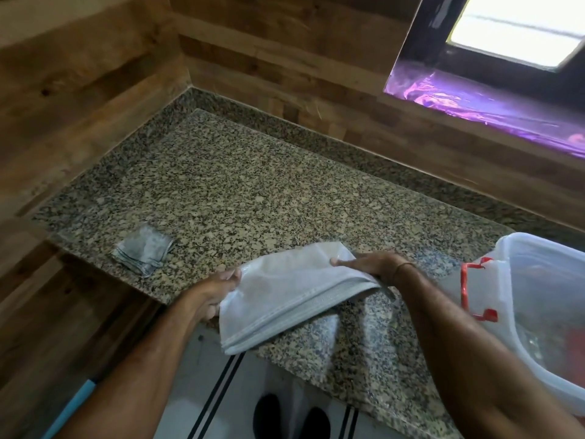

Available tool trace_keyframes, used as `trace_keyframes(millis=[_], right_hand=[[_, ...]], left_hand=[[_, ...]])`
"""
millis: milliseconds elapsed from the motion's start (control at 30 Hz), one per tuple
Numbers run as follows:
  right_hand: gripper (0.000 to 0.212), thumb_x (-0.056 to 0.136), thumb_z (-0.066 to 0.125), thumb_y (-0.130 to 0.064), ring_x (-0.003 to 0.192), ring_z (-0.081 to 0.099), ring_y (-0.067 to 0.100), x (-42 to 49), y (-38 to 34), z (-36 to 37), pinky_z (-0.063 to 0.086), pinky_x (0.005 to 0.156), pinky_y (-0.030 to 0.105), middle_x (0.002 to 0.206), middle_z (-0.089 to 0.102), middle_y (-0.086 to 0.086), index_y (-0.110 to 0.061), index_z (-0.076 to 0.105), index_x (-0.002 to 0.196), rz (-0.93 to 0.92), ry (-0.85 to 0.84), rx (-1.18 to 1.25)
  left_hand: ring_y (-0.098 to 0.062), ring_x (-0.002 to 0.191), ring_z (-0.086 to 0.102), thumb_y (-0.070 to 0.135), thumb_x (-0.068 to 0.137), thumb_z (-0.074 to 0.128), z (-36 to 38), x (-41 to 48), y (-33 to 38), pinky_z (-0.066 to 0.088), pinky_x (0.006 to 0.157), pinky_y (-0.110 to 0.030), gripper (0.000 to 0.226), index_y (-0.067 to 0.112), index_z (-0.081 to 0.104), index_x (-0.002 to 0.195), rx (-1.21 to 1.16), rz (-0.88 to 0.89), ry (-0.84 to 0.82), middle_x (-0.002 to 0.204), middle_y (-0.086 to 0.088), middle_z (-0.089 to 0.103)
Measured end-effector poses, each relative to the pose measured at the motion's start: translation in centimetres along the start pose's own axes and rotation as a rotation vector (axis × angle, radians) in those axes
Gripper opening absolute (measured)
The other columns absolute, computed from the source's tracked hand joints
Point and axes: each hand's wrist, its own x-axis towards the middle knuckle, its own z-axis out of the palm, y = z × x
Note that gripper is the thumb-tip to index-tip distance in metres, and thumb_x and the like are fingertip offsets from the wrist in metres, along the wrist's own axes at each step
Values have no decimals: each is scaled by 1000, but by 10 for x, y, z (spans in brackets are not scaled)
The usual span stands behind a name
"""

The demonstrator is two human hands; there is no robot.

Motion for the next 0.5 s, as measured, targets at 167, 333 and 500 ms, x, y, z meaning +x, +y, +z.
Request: trace_keyframes(millis=[167, 333, 500], right_hand=[[47, 91, 69, -2, 64, 73, 16, 13, 6, 16, 62, 57, 34, 105, 72, 19, -8, 60, 137, -152, 161, -17], [12, 90, 65, -2, 77, 66, 19, 12, 12, 21, 56, 73, 35, 90, 72, 11, -8, 74, 91, -175, 388, -108], [22, 87, 65, 9, 67, 58, 19, -16, 8, 18, 48, 65, 33, 74, 64, 6, -9, 71, 75, -255, 430, 30]], left_hand=[[-37, 99, 72, 37, 106, 55, 10, -3, 3, 60, 87, -52, 45, 8, 59, 139, -146, 1, 61, 119, -22, 72], [-35, 92, 71, 25, 105, 60, 22, -7, -6, 58, 75, -40, 38, -1, 63, 132, -195, 93, 251, 111, -23, 73], [-29, 78, 74, 31, 104, 62, 24, -31, 15, 58, 60, -33, 28, 5, 72, 107, -115, 243, 325, 87, -13, 77]])
